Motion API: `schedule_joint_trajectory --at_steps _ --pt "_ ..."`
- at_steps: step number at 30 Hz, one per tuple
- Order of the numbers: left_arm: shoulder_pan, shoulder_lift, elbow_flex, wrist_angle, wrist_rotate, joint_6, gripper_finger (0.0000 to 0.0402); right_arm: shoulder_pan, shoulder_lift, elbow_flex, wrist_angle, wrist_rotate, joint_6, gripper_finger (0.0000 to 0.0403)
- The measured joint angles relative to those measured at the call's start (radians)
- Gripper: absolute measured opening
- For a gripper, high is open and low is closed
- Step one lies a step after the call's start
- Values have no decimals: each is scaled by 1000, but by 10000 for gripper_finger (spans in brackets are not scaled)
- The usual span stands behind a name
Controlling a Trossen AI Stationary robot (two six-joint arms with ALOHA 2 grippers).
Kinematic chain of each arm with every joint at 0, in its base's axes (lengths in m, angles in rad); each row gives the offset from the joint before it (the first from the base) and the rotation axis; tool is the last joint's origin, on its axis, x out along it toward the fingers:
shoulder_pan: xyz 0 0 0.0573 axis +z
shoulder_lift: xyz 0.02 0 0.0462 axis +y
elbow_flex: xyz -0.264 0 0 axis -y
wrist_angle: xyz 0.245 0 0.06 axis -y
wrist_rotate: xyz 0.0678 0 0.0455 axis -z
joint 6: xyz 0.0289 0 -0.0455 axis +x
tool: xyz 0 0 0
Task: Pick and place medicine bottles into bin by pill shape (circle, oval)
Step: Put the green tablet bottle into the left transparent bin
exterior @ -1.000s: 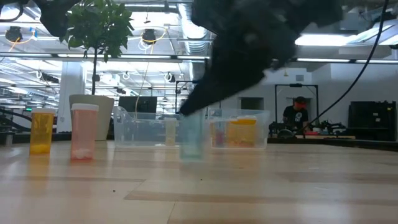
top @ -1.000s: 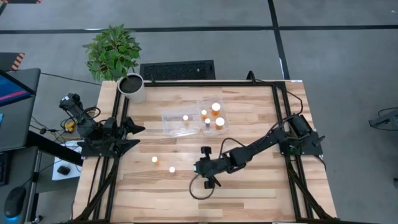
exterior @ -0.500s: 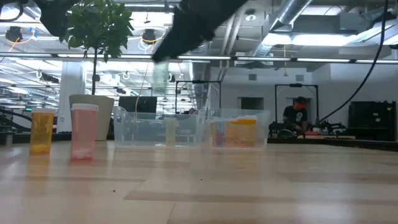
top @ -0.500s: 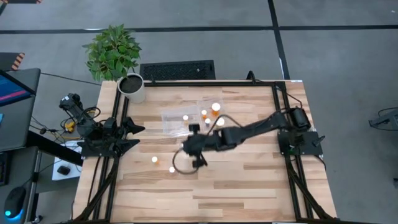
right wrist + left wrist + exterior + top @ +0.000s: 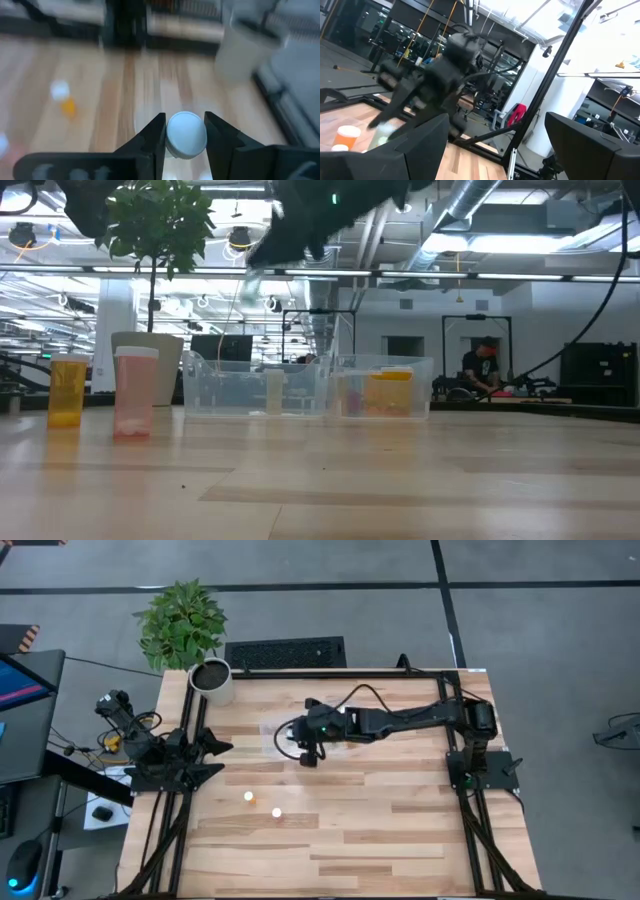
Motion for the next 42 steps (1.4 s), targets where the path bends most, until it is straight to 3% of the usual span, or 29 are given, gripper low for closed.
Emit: schedule_joint_trajectory --at_steps 22,42 --pt "0 0 0 -12 -3 22 322 -95 229 25 152 -4 42 118" --pt "0 0 0 -12 -7 34 322 -131 288 38 181 -24 18 118"
